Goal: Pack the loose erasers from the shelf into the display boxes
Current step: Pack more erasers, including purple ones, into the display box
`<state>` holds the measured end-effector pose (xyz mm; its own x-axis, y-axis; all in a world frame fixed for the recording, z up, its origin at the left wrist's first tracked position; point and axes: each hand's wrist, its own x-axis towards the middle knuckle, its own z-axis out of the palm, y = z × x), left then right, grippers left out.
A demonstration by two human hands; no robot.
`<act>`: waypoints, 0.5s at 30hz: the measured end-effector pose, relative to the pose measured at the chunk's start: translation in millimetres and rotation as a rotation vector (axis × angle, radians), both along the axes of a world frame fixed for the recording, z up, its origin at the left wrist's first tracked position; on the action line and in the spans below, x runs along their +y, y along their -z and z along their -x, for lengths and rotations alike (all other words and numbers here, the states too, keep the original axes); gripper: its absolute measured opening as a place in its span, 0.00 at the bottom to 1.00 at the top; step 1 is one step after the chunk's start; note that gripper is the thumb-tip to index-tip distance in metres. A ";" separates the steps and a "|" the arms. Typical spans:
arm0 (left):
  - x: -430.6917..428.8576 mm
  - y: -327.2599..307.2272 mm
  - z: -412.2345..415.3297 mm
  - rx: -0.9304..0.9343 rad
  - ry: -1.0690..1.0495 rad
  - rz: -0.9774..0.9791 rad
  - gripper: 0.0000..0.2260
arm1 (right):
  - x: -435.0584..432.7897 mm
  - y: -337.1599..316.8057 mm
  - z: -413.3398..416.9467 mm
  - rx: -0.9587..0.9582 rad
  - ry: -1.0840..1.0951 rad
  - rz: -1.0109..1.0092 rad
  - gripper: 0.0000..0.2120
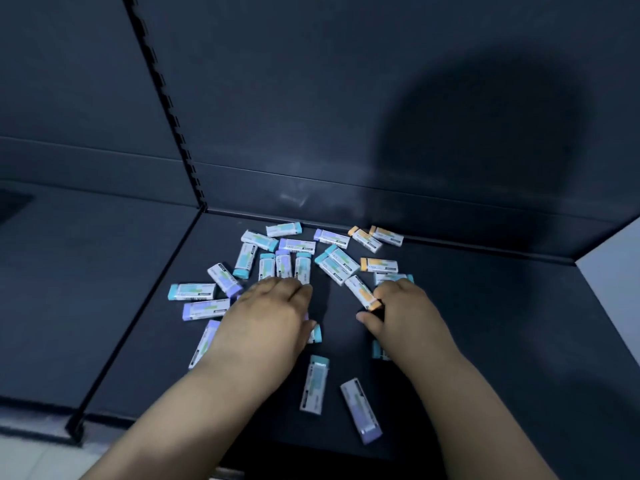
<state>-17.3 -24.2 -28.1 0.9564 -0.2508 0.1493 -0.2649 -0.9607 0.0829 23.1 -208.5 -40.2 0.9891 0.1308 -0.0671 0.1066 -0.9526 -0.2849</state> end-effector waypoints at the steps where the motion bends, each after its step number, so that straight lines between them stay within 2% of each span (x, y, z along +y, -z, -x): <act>1: 2.9 -1.8 1.1 0.006 -0.007 -0.010 0.22 | 1.1 0.7 -1.7 -0.004 0.009 0.000 0.15; 5: 12.4 -6.4 -0.5 -0.019 0.011 0.005 0.21 | 0.7 -5.4 2.4 -0.028 -0.007 -0.005 0.11; 8: 8.0 -10.3 -4.8 -0.040 0.066 0.088 0.20 | 1.3 -17.8 12.7 -0.065 -0.102 -0.158 0.09; 11: -4.1 -13.5 -6.2 0.050 0.147 0.321 0.14 | 6.3 -31.1 23.4 -0.046 -0.221 -0.335 0.06; 15: -11.4 -15.3 -8.4 0.136 0.148 0.563 0.07 | 10.4 -40.2 26.4 -0.035 -0.218 -0.453 0.03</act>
<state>-8.9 -35.6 -12.9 0.9374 -0.3003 0.1766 -0.3436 -0.7129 0.6113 -3.3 -198.0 0.1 0.9362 0.3429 0.0767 0.3061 -0.6888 -0.6571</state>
